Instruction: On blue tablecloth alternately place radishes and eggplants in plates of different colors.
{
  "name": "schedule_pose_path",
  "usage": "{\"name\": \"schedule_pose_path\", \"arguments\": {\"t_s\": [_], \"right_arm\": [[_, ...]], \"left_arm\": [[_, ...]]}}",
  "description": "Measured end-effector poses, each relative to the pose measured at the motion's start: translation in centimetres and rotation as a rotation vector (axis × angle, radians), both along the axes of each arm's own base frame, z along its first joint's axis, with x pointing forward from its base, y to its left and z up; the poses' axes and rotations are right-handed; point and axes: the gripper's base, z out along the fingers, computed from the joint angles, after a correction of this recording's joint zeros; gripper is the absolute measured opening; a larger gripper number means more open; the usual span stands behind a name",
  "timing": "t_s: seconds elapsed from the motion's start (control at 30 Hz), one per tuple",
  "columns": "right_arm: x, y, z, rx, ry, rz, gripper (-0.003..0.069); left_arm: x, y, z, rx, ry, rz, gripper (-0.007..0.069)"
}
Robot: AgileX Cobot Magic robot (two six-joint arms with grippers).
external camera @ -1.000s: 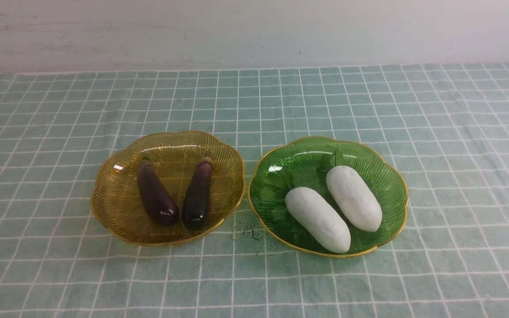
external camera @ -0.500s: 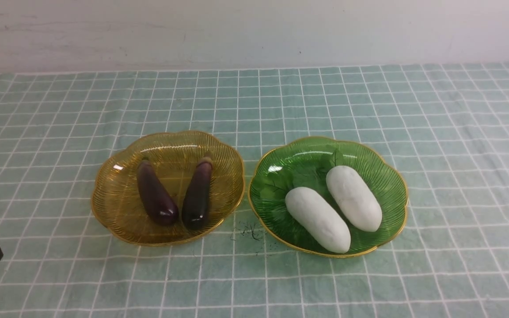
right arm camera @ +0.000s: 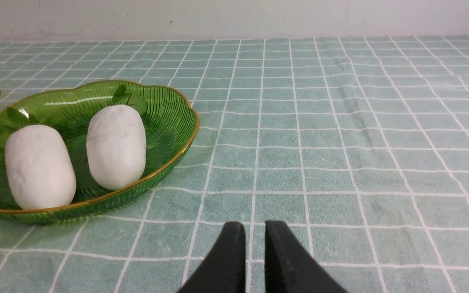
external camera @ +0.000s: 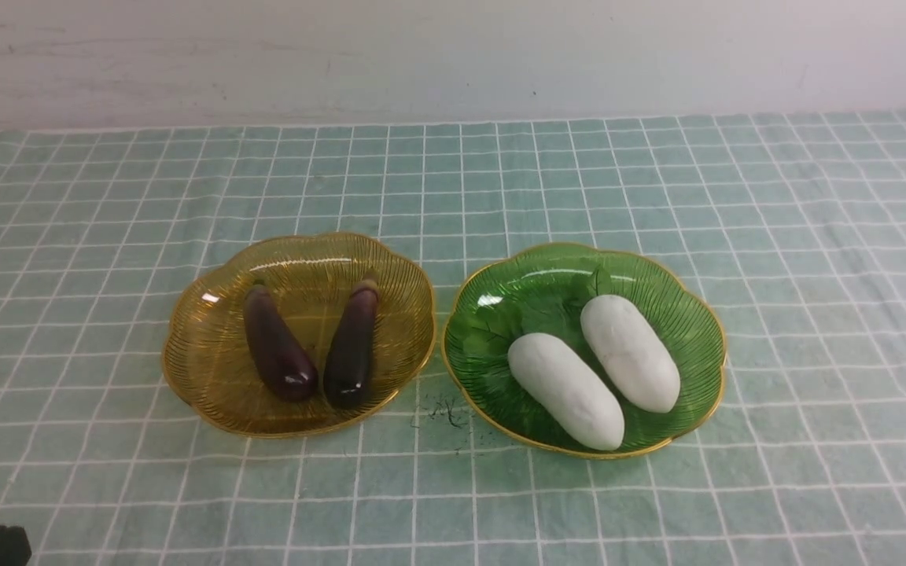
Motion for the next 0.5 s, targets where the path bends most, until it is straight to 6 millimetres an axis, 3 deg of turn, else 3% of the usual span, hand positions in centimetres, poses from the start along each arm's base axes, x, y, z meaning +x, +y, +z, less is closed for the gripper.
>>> {"name": "schedule_pose_path", "arguments": {"t_s": [0.27,0.5], "right_arm": [[0.0,0.0,0.0,0.0,0.0,0.0,0.0064],[0.0,0.0,0.0,0.0,0.001,0.0,0.0064]], "left_arm": [[0.0,0.7,-3.3,0.009,0.061,0.135,-0.0008],[0.1,0.6,-3.3,0.013,0.052,0.107,-0.0008]]}}
